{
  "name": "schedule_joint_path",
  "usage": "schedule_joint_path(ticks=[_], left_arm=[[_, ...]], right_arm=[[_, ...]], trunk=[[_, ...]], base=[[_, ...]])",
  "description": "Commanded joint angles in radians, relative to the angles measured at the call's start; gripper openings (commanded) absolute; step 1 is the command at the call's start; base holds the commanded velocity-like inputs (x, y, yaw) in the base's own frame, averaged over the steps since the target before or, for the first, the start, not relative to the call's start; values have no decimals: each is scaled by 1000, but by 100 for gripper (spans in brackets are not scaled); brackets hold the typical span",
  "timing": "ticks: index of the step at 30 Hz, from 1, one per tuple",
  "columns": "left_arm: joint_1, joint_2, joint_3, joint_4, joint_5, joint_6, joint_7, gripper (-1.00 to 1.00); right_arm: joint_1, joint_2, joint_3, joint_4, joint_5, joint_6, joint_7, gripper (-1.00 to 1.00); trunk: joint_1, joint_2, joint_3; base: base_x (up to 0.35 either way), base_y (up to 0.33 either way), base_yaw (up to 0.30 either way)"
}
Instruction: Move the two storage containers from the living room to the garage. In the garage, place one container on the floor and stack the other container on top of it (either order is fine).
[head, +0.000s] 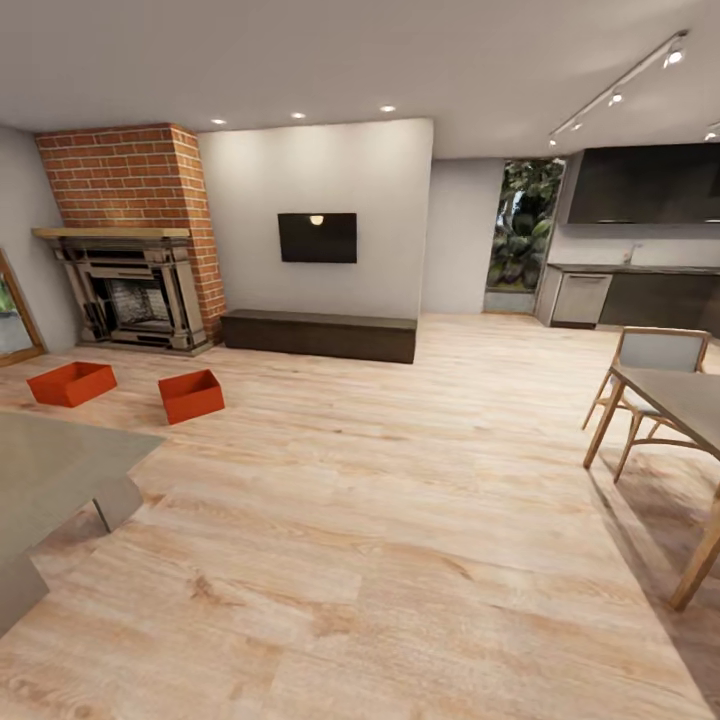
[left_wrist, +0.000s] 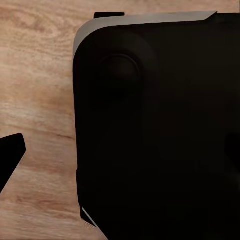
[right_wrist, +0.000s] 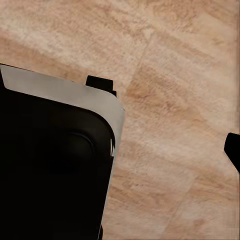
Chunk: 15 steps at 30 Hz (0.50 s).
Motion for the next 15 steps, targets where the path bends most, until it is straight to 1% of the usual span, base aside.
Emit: schedule_joint_path(ticks=[1,15], left_arm=[[0,0,1,0,0,0,0,100],[0,0,1,0,0,0,0,100]], right_arm=[[-1,0,8,2,-8,-5,0,100],[-1,-1,8,2,-8,-5,0,100]], trunk=[[1,0,-1],[1,0,-1]], base=[[323,0,245],[323,0,267]])
